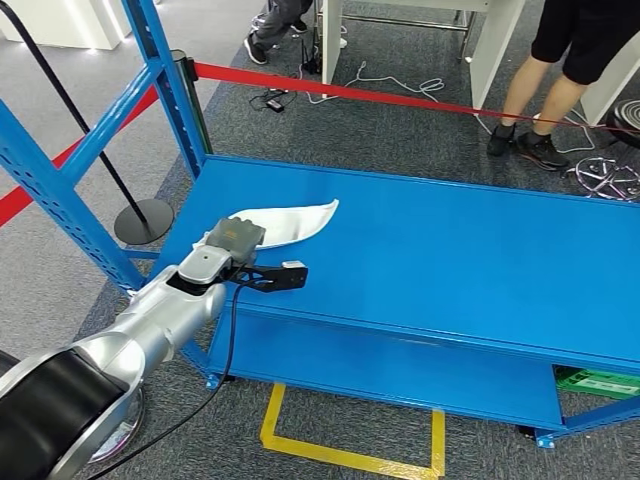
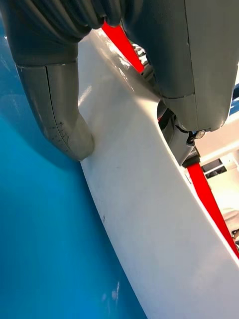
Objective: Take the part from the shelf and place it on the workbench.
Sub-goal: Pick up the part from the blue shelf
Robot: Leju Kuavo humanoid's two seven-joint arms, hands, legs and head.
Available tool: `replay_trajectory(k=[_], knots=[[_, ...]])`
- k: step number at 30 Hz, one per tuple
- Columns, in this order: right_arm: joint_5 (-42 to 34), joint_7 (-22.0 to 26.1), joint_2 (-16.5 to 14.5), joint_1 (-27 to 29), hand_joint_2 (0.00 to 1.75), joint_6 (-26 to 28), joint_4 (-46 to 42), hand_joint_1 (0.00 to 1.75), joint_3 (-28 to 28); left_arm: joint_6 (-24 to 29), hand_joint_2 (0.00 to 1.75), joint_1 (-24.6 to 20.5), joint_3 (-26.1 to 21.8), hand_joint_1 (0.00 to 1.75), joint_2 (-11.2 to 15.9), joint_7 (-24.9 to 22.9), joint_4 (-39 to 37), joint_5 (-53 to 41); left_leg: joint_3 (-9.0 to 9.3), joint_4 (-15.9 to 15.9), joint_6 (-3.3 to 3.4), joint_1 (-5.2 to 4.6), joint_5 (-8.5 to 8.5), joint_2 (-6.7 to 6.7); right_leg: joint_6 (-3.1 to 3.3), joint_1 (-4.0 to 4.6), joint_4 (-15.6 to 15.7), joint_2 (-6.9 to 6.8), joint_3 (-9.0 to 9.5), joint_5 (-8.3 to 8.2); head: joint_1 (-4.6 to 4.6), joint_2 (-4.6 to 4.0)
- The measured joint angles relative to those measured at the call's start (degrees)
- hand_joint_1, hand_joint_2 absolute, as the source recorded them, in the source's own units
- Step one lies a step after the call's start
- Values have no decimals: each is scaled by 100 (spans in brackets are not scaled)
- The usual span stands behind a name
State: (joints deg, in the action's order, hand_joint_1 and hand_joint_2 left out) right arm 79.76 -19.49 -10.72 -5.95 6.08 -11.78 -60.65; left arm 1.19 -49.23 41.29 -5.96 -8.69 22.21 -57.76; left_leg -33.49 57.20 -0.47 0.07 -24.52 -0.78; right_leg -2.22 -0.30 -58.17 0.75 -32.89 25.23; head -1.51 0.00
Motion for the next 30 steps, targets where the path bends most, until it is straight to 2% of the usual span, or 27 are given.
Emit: replay_trajectory(k=[10,12,15,19,22,26,30], knots=[[-1,32,1,0,175,3,0,0,-22,644,175,168,-281,175,-43,372,172,171,0,0,0,0,0,0,0,0,0,0,-1,0,-1,0],[2,32,1,0,175,8,0,0,-22,809,175,252,-378,175,-56,590,268,345,-1,0,0,0,0,0,0,0,0,0,-2,0,-1,0],[9,38,1,1,175,26,0,0,-22,1168,175,484,-626,175,-94,1160,534,834,-1,0,0,0,0,0,0,0,0,1,-4,0,0,0],[35,57,-1,2,175,62,0,0,-22,1459,175,1016,-1144,175,-217,2187,1384,2143,-2,0,1,-3,-2,1,-1,-3,1,4,-5,1,1,0],[90,79,0,3,175,73,0,0,-22,1098,175,1522,-1535,175,-325,2726,2241,3469,-5,0,2,-3,-4,2,-2,-4,1,4,-8,2,0,0],[116,94,-1,7,175,101,0,0,-22,846,175,2067,-1856,175,-443,2926,3216,4699,-7,0,3,-3,-4,2,-2,-3,1,3,-11,3,-1,0],[114,76,-1,9,175,167,0,0,-22,1103,175,2441,-2001,175,-590,2949,3939,5618,-8,0,3,-3,-4,2,-2,-3,1,2,-10,3,0,0]])
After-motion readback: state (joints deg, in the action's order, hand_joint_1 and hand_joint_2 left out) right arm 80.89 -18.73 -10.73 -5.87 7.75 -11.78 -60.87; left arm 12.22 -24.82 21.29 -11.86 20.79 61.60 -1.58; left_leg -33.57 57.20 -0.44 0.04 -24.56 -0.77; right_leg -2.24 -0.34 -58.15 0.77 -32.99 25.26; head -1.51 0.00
